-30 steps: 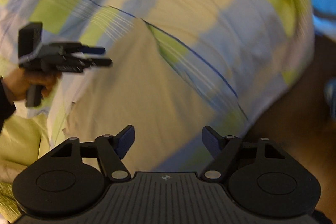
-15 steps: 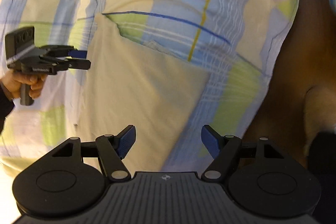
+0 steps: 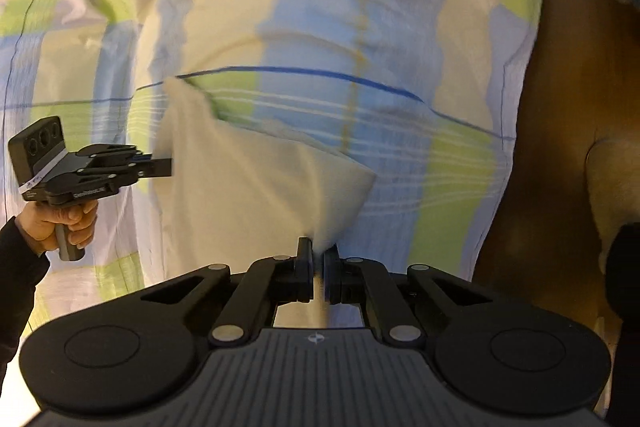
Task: Fold clothes
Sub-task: 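Grasp the shirt strip end with the left gripper while the right gripper grasps it too, lift, then fold the lifted strip end over the strip with both grippers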
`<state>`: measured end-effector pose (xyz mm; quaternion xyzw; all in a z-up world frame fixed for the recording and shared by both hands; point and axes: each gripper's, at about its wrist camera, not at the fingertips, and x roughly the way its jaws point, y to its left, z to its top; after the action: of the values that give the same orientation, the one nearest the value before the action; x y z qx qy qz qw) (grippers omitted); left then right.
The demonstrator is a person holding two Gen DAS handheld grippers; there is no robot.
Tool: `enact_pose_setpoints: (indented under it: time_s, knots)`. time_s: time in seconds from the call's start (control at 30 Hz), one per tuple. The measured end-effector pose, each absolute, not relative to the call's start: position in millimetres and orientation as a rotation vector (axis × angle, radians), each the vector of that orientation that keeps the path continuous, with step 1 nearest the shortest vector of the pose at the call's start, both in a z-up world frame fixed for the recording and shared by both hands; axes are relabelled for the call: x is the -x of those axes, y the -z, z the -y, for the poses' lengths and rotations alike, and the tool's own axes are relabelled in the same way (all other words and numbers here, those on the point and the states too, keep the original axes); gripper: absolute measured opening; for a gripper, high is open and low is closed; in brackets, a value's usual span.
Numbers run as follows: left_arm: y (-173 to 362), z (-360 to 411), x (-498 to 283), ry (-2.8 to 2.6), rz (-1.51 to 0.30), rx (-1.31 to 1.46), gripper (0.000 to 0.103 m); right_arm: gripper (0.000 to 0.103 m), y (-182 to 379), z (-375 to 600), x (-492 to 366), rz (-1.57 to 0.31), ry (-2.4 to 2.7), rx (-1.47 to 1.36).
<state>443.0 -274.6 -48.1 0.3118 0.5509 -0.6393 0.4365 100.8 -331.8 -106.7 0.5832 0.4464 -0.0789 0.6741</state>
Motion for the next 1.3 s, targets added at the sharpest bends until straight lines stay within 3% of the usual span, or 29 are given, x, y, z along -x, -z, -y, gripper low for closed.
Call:
enact_pose_setpoints:
  time_s: [0.17, 0.47, 0.63, 0.83, 1.03, 1.3]
  knots:
    - [-6, 245, -456, 1.552, -1.27, -0.621, 0.002, 0.003, 25, 339, -133, -0.922, 0.051, -1.148]
    - [-160, 169, -477, 1.405, -0.958, -0.298, 0.002, 0.004, -141, 350, -187, -0.726, -0.12, -0.604]
    - [-203, 120, -445, 1.328, -0.863, -0.19, 0.002, 0.004, -194, 323, -185, -0.724, -0.204, -0.363]
    - [-183, 52, -389, 1.209, -0.952, -0.11, 0.002, 0.004, -165, 276, -158, -0.887, -0.281, -0.345]
    - [-91, 20, -337, 1.087, -1.179, -0.165, 0.002, 0.003, -71, 242, -141, -1.125, -0.34, -0.406]
    - [-26, 53, -373, 1.025, -1.224, -0.163, 0.002, 0.003, -21, 274, -176, -1.163, -0.272, -0.449]
